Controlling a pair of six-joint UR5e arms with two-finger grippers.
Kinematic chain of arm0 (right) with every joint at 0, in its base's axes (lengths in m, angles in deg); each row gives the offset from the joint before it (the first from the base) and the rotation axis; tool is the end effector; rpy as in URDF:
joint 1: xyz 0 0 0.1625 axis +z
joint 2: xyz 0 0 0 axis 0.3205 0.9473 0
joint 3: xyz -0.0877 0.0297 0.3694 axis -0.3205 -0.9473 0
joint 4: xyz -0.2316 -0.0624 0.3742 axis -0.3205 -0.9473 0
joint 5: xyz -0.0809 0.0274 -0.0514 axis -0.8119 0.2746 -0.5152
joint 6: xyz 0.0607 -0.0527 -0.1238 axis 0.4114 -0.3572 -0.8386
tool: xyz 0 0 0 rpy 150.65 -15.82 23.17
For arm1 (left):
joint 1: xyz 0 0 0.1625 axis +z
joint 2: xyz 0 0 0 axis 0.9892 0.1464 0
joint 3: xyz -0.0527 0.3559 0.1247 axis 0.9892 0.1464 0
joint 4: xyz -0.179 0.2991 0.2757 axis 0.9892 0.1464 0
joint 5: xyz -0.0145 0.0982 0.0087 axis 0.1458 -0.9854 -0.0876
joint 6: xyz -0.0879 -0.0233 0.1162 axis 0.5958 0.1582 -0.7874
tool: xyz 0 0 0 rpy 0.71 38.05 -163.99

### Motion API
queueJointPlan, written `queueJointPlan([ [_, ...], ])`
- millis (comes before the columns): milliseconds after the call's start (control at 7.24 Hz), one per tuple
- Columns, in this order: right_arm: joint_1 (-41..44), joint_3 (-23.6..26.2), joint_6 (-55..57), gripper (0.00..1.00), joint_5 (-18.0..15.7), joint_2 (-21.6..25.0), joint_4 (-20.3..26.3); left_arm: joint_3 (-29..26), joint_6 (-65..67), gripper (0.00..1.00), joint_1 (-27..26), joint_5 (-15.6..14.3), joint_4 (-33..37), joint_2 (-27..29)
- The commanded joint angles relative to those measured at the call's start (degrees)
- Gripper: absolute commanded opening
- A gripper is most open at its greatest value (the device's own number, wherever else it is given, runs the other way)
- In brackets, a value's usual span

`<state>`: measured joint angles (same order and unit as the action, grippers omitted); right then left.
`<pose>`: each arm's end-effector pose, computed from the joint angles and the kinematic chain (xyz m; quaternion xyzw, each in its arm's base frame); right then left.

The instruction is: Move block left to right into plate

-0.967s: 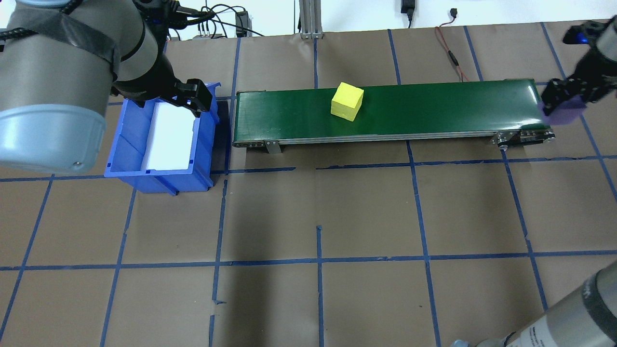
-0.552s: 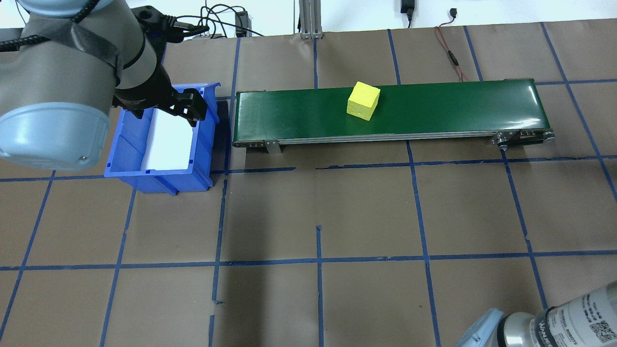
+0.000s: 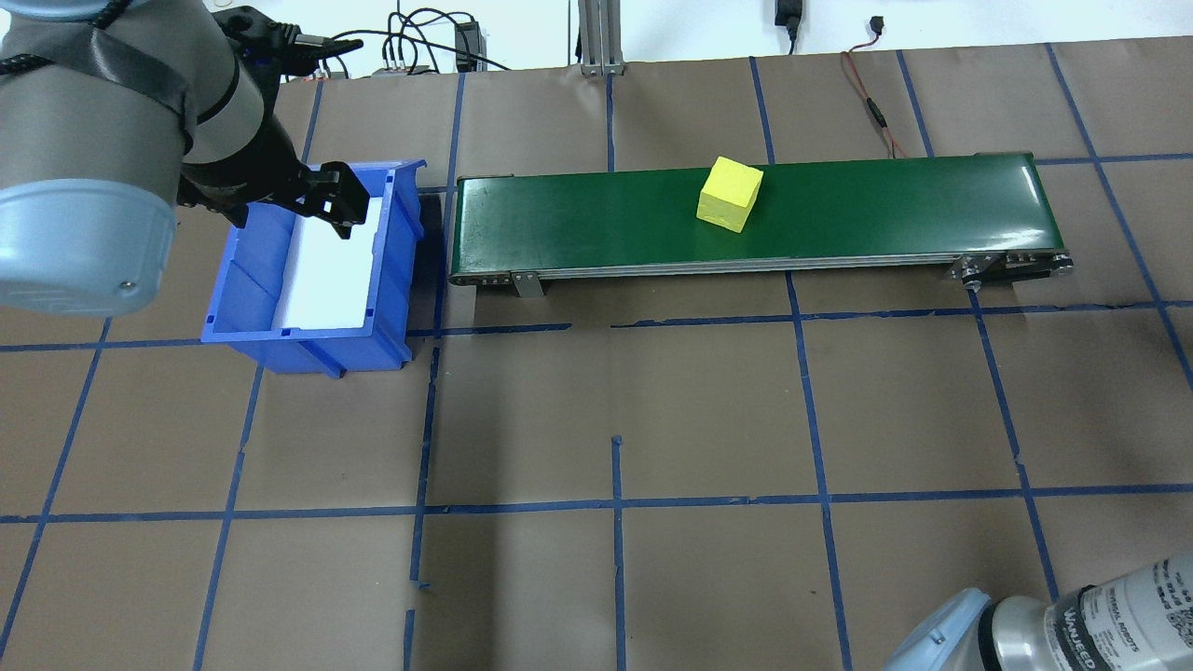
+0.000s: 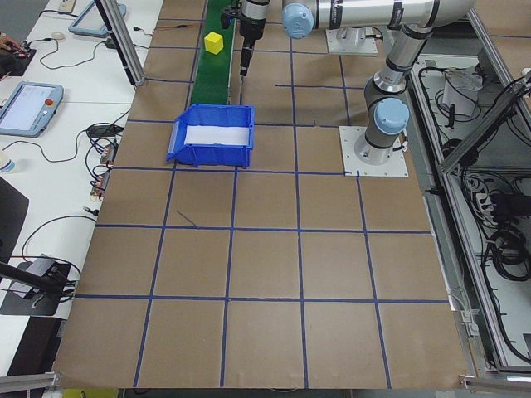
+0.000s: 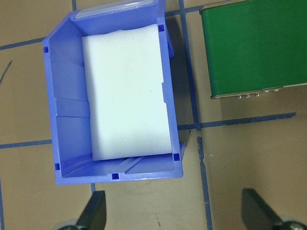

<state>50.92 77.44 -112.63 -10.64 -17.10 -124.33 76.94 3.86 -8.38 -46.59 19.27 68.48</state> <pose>-0.4778 -0.4626 0.1103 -0.0511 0.9986 -0.0045 0.0148 -0.1103 -0.5299 0.3731 0.0379 0.9923 -0.0858 0.0806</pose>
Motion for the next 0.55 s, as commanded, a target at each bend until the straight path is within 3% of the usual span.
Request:
queueJointPlan([
  [0, 0.0, -0.5, -0.1, 1.00, 0.5, 1.0, 0.8, 0.0, -0.2, 1.00, 1.9, 0.1, -0.5, 0.1],
  [276, 2.9, -1.4, 0.4, 1.00, 4.4, 4.4, 5.7, -0.3, -0.8, 1.00, 4.3, 0.1, 0.2, -0.6],
  [414, 8.0, -2.2, 1.4, 1.00, 4.5, 5.3, 7.6, 0.3, -0.9, 1.00, 4.1, 0.3, 0.3, -0.5],
])
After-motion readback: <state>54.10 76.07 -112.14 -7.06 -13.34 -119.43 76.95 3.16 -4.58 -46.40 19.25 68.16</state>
